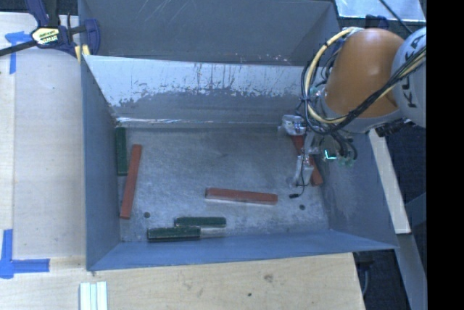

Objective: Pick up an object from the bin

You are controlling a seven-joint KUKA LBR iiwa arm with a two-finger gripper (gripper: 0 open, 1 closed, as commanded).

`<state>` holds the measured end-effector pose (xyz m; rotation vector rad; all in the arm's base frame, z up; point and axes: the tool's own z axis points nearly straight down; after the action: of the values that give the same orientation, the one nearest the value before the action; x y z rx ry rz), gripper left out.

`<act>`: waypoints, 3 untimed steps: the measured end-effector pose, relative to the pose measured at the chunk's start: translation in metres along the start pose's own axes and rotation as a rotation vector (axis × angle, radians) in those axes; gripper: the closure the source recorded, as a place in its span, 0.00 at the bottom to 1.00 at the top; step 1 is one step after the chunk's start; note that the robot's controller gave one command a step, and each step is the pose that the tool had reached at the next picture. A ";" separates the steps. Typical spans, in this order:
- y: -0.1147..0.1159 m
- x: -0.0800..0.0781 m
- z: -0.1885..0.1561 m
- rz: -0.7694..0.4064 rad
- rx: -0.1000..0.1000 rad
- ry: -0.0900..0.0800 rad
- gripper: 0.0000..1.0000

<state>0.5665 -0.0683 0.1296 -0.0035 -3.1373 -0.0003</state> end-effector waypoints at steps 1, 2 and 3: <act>0.000 -0.002 -0.004 -0.002 0.001 -0.008 0.00; 0.043 0.045 0.031 -0.013 0.002 -0.013 0.00; 0.057 0.036 0.058 -0.067 -0.001 -0.008 1.00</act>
Offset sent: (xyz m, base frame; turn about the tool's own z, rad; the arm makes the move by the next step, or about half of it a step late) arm -0.0822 0.0817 -0.0596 -0.0323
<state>0.5306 -0.0113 0.0714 0.1022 -3.1434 -0.0014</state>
